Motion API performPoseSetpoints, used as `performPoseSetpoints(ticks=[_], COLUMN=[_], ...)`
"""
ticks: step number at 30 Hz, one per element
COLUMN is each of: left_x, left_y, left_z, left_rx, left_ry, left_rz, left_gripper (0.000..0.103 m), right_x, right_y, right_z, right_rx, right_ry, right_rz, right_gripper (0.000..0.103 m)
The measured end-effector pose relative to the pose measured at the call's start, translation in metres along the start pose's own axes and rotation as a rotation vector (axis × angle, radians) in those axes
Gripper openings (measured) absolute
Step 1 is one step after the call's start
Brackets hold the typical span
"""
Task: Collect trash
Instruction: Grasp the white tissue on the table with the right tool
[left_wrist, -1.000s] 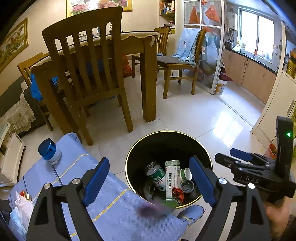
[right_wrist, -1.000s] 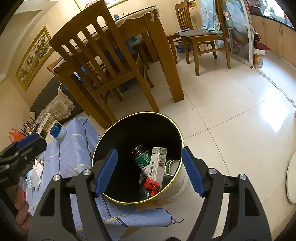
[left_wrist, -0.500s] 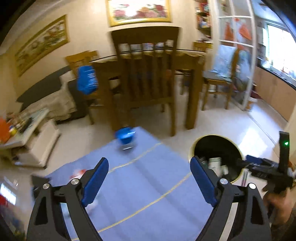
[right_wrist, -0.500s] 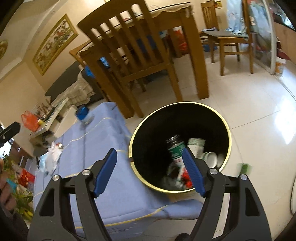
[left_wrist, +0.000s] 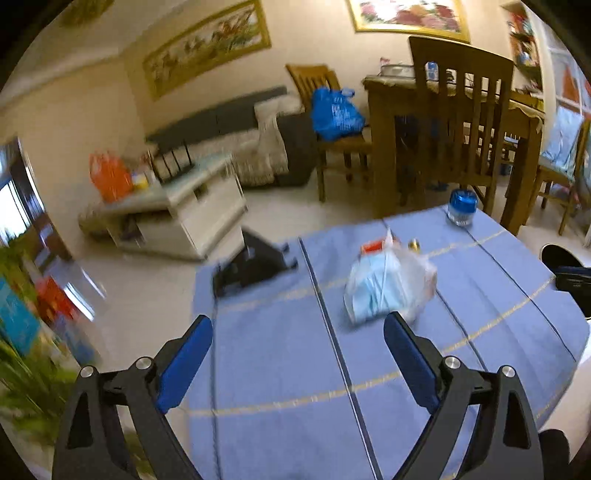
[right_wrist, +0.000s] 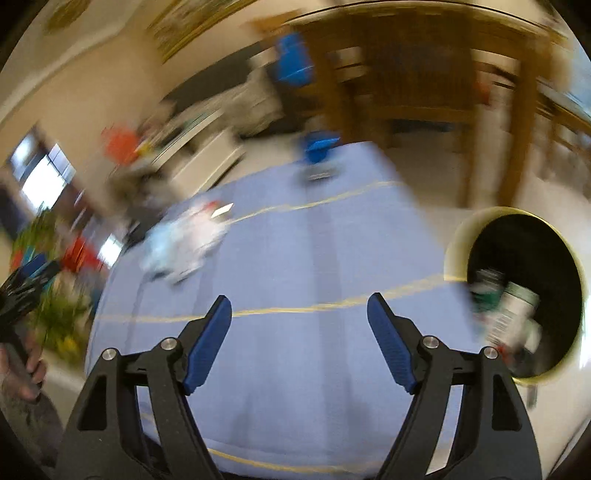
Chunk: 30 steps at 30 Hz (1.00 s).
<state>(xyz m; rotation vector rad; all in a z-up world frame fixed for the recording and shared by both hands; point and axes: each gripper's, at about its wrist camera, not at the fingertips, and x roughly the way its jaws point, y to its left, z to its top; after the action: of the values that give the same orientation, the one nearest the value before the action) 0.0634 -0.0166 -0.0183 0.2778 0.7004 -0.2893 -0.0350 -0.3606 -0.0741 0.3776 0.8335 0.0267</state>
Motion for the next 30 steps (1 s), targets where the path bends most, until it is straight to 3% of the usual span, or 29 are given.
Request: performPoseSetpoints(ticks=[6,8,12,14,15,16,19,25,30], left_x=[0.014,0.021,0.039,0.047,0.052,0.056,0.068,0.099,0.117], left_y=[0.013,0.018,0.020,0.018,0.017,0.014,0.006,-0.020,-0.053], left_z=[-0.020,-0.022,-0.016,-0.015,-0.013,-0.011,-0.005,0.010,0.016], left_rx=[-0.031,-0.029,-0.030,-0.023,-0.017,-0.013,0.001,0.036,0.143], left_ry=[0.040,0.043,0.056,0.060,0.062,0.064,0.067,0.090,0.100], left_rz=[-0.017,-0.017,-0.040,-0.048,-0.060,-0.067,-0.105,-0.214,-0.315], left_gripper=[0.090,0.090,0.090,0.090,0.090,0.090,0.090,0.088,0.086], right_x=[0.089,0.121,0.168,0.184,0.189,0.191,0.177,0.103,0.065], right_y=[0.103,0.121,0.119,0.117,0.114,0.113,0.107,0.074,0.042], right_z=[0.028,0.039,0.054,0.056,0.055,0.053,0.049,0.028,0.015], right_rx=[-0.102,-0.093,-0.012,0.023,0.028,0.024,0.003,0.016,0.025], right_ry=[0.122,0.154,0.205,0.232,0.247,0.257,0.215,0.128,0.083], right_rz=[0.140,0.144,0.099,0.114,0.128,0.137,0.165,0.263,0.222], right_gripper=[0.060,0.054,0.045,0.033,0.009,0.001,0.001,0.001,0.001])
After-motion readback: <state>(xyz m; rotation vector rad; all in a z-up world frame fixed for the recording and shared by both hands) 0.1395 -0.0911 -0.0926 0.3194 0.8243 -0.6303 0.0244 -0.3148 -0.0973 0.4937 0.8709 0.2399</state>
